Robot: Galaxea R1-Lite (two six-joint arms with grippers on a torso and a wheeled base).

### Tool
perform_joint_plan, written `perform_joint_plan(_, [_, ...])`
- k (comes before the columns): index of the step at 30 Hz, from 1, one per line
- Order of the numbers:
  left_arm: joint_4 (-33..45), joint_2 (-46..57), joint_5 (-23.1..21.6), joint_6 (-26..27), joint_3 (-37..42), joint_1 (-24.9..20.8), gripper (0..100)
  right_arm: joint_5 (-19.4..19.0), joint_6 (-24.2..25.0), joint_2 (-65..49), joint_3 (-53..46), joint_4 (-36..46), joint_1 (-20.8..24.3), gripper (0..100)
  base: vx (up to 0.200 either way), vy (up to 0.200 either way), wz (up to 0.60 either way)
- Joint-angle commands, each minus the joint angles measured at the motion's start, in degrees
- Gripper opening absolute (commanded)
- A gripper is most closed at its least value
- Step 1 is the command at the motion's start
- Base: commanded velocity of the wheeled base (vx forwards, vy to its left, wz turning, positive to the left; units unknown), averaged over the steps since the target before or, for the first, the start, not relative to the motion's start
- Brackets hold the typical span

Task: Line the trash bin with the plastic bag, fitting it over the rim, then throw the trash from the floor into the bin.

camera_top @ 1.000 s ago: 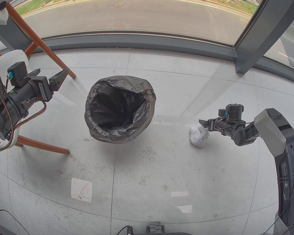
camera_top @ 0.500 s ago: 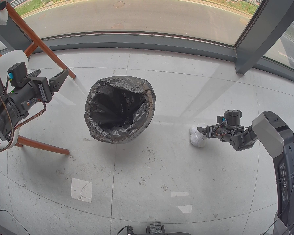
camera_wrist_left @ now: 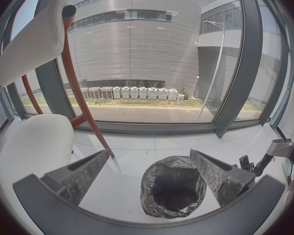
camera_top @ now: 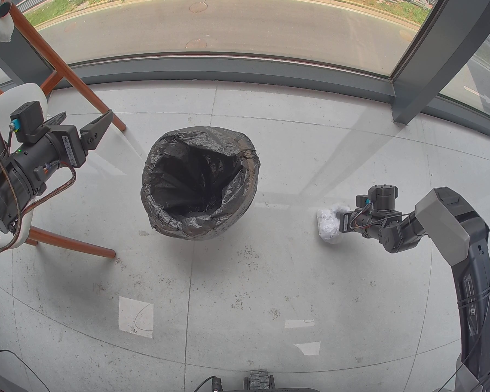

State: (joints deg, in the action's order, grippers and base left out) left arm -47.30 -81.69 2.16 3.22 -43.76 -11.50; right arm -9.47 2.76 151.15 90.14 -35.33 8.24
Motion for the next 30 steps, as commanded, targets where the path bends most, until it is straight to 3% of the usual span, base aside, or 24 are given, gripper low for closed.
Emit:
perform_joint_plan(1, [-0.43, 0.13, -0.05, -0.14, 0.43, 0.07, 100, -0.20, 0.76, -13.16, -2.25, 3.16, 2.75, 0, 0.000, 0.000, 0.00])
perform_joint_plan(8, [-0.34, 1.45, -0.14, -0.41, 0.79, 0.07, 100, -0.64, 5.68, -28.90, -4.88, 10.72, 10.74, 0, 0.000, 0.000, 0.00])
perform_joint_plan(10, [-0.43, 1.71, -1.02, -0.93, 0.35, 0.07, 100, 0.16, 10.34, -33.55, -3.74, 15.90, 15.84, 0, 0.000, 0.000, 0.00])
perform_joint_plan(15, [-0.60, 2.06, -3.56, -1.20, 0.26, 0.07, 100, 0.33, 12.71, -39.44, -3.83, 24.34, 24.54, 0, 0.000, 0.000, 0.00])
perform_joint_plan(24, [-2.80, 2.06, -3.56, -1.20, -0.18, 0.07, 100, 0.16, 12.89, -37.77, -0.75, 24.17, 32.63, 0, 0.000, 0.000, 0.00])
perform_joint_plan(30, [-2.80, 2.06, -3.48, -1.20, -0.09, -0.02, 100, 0.51, 16.49, -33.55, 6.98, 22.41, 35.00, 0, 0.000, 0.000, 0.00])
